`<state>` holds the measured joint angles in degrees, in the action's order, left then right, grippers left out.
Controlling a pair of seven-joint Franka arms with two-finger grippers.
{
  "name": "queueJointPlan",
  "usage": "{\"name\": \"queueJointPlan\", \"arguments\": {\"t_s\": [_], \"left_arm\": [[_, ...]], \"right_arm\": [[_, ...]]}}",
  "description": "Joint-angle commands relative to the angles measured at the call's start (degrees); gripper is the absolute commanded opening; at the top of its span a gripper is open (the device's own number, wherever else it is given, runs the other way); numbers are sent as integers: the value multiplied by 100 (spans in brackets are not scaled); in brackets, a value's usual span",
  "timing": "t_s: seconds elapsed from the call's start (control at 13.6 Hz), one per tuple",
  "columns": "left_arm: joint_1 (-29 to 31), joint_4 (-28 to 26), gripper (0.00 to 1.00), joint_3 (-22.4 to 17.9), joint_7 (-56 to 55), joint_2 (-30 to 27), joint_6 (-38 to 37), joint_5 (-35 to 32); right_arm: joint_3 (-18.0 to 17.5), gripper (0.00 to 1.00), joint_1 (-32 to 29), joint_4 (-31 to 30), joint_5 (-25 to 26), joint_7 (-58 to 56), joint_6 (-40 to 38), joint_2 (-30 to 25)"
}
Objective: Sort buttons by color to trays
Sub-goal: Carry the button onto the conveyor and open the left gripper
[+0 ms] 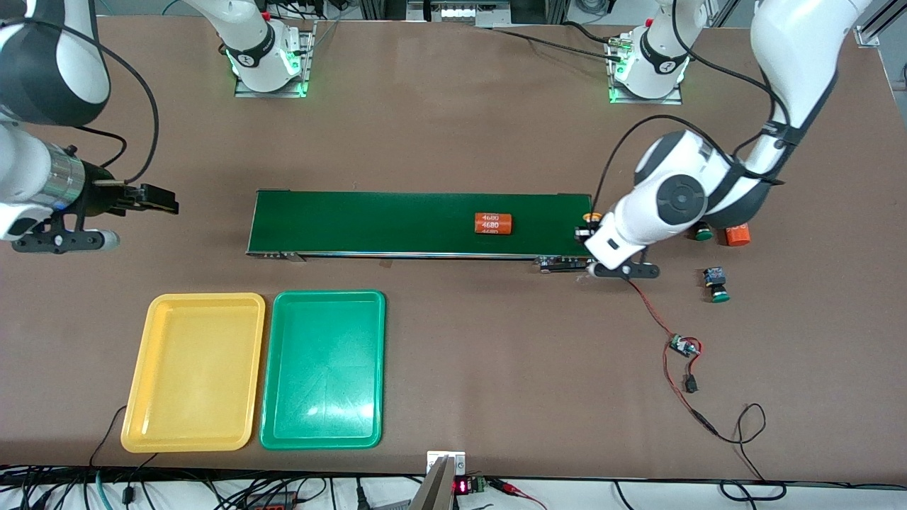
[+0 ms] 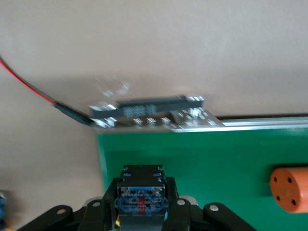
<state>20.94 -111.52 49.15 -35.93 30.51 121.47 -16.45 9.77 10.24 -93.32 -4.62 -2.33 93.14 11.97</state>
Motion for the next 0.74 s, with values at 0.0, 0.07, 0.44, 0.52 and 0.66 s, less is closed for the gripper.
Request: {"name": "queueJointPlan", "arguments": {"t_s": [0.0, 0.07, 0.44, 0.52, 0.66], "left_arm": [[-116, -53, 29, 7, -335, 174, 78, -201], [-117, -115, 29, 7, -345, 201, 174, -192], [-135, -133, 75, -46, -503, 289, 395, -333], [-91, -98, 100, -37, -494, 246, 334, -333], [93, -36, 100, 24, -415, 53, 54, -342]], "right_arm": [[-2, 100, 118, 68, -83, 4, -6, 94], [-2, 100, 154, 68, -92, 74, 11, 104], [42, 100, 154, 86, -83, 83, 99, 7], [60, 100, 154, 86, -83, 83, 99, -28], [69, 100, 128, 77, -66, 83, 64, -63]]}}
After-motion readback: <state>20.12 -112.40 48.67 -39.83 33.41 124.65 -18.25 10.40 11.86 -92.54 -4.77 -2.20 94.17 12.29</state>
